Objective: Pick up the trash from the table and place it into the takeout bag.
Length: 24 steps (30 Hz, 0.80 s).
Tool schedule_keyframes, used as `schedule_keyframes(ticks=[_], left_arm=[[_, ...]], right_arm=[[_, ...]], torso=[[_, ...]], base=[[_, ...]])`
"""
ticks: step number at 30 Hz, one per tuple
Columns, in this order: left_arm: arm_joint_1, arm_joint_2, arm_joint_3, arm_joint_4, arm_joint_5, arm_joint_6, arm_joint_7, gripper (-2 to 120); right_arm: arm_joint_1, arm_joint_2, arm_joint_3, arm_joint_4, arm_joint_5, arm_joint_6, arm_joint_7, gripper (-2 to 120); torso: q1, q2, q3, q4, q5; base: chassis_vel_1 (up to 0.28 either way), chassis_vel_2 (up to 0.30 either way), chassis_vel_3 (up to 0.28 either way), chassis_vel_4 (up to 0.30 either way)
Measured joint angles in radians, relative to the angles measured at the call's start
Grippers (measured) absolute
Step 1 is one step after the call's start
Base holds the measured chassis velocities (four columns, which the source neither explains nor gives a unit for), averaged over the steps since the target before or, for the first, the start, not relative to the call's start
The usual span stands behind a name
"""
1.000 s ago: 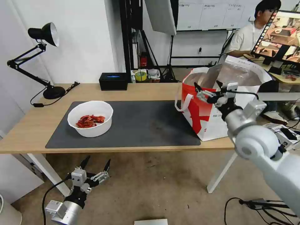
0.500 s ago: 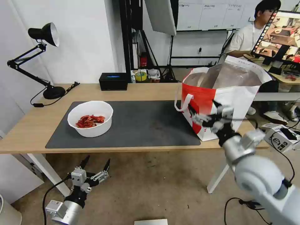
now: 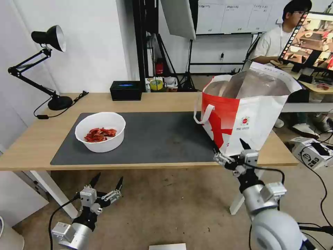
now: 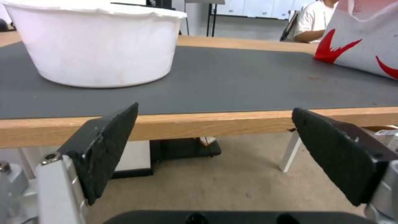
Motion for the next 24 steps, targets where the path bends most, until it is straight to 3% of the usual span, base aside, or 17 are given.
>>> schedule_keyframes(ticks=[9,24], left_arm=[[-0.005,0.009,-0.002,0.006,-0.012,-0.003,0.000,100],[-0.009,0.001,0.009,0.024,-0.011,-0.006,0.000,100]], right_arm=[[-0.066,0.064,-0.036,-0.054,-0.046,0.040,0.002,100],[-0.061,0.082,-0.066,-0.150,-0.070,0.080,-0.018,100]], torso=[[0.000,0.000,0.000,0.0000,0.0001],[0.000,0.000,0.000,0.0000,0.0001]], base=[[0.000,0.000,0.000,0.000],[0.000,0.000,0.000,0.000]])
